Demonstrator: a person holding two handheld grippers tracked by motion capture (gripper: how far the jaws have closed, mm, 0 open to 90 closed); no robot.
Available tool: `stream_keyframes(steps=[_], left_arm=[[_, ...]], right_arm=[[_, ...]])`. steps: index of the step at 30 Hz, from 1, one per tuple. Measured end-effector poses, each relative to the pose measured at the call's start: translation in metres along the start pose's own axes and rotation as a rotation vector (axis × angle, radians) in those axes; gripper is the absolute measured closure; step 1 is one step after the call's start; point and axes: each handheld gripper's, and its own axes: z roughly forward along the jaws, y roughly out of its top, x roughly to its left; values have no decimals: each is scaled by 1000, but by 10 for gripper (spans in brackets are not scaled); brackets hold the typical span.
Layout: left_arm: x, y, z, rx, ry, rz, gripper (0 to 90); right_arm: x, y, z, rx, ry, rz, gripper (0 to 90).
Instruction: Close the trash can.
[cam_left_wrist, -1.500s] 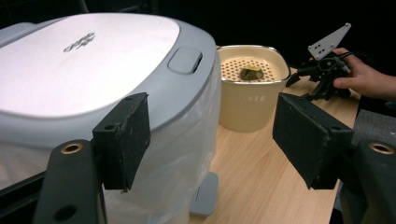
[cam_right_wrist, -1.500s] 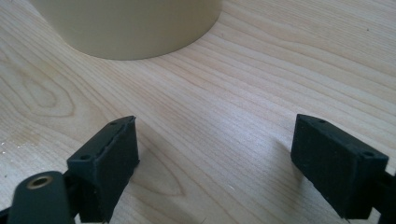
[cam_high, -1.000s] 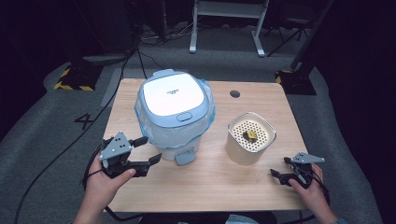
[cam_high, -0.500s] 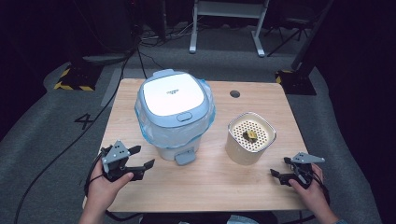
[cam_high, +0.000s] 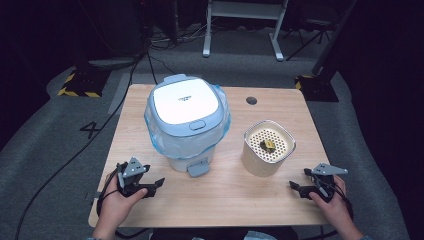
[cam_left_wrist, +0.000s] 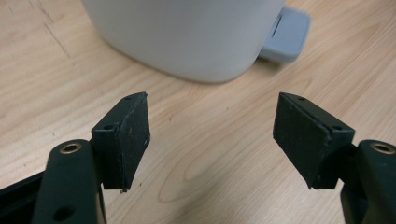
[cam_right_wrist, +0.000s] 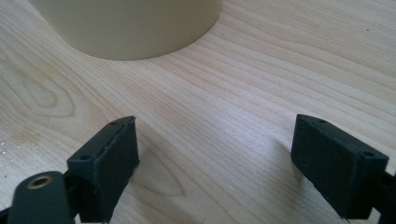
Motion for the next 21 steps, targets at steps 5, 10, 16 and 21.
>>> stream_keyframes(steps=[5, 10, 16, 21], left_arm=[[0, -5, 9, 58, 10, 10, 275], [-2, -9, 18, 102, -2, 23, 265], [-6, -13, 29, 154, 2, 49, 248], [-7, -13, 35, 146, 11, 44, 223]], right_arm=[[0, 0, 0, 0, 0, 1, 150], [0, 0, 0, -1, 1, 1, 150], [0, 0, 0, 0, 0, 0, 151], [0, 0, 0, 0, 0, 0, 150]])
